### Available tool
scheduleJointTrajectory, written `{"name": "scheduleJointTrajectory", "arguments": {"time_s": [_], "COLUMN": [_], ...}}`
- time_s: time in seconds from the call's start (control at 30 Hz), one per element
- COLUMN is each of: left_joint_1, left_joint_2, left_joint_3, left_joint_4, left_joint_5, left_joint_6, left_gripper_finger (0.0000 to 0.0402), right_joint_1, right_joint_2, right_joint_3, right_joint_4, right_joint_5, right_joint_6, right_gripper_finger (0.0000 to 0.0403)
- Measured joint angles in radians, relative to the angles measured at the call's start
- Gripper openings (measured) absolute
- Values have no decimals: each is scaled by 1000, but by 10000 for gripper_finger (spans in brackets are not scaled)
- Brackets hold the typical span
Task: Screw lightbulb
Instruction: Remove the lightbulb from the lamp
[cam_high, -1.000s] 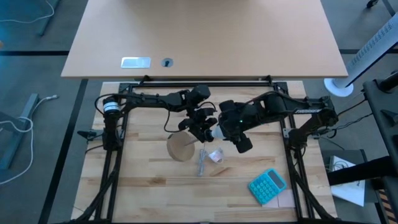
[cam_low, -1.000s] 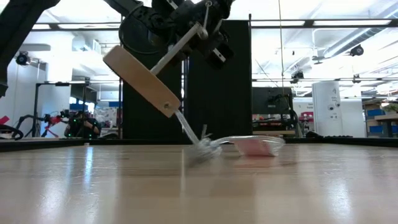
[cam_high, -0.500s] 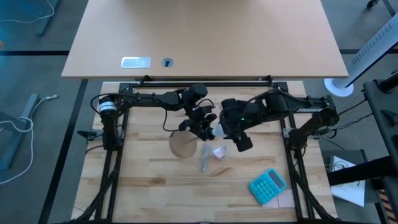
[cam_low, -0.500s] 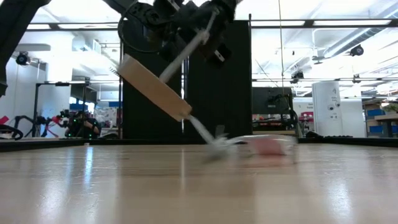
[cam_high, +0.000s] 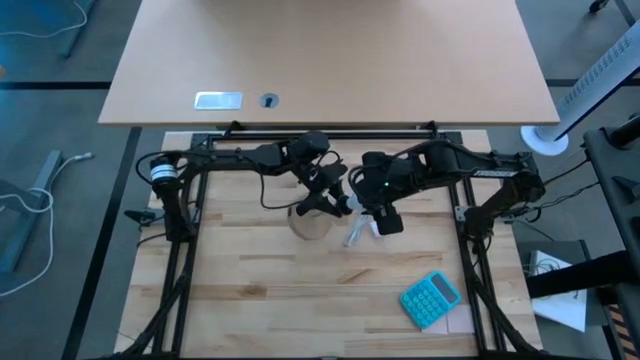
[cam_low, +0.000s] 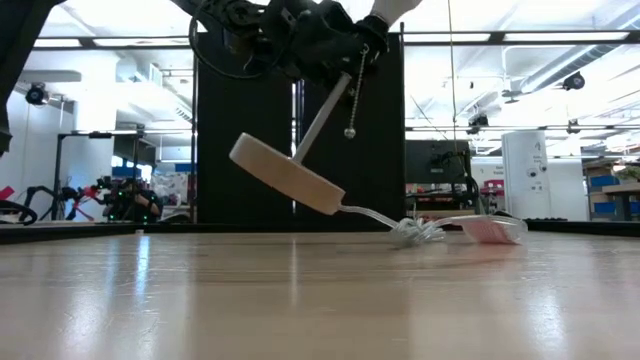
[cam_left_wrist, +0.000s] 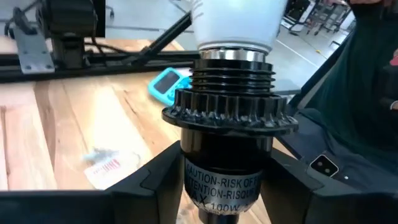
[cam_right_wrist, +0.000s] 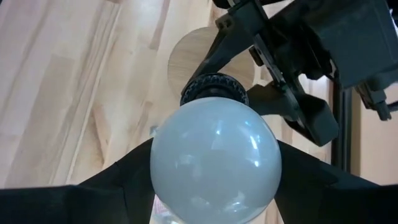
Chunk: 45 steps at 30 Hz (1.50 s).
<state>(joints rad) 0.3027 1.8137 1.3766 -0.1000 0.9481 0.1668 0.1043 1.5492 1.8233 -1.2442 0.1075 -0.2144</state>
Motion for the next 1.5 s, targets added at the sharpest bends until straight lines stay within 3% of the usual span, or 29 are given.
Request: {"name": "scheduleJointTrajectory", "arguments": {"time_s": [0.33,0.57,0.77,0.87,1.1,1.27,1.5], "left_joint_1": [-1,25,50,48,47,62,49], "left_joint_2": [5,2,2,4,85,126,175], "left_joint_3": [0,6,4,-3,-2,20,73], "left_joint_4": [13,25,-87,-112,-20,25,26], "left_joint_5": [-1,164,259,245,250,366,390], "left_joint_6": [11,-22,24,77,94,79,69], "left_gripper_finger": [257,295,302,302,302,302,302], "right_joint_1": [0,1,0,0,0,0,0], "right_joint_2": [2,8,8,8,19,19,19], "right_joint_3": [0,-1,-1,-1,-1,-1,-1], "right_joint_4": [-3,-18,-17,-17,-16,-12,-13], "right_joint_5": [-7,-45,-43,-47,-60,-60,-60], "right_joint_6": [-50,-79,-91,-84,-83,-79,-80], "right_gripper_finger": [243,246,242,246,243,246,243]}}
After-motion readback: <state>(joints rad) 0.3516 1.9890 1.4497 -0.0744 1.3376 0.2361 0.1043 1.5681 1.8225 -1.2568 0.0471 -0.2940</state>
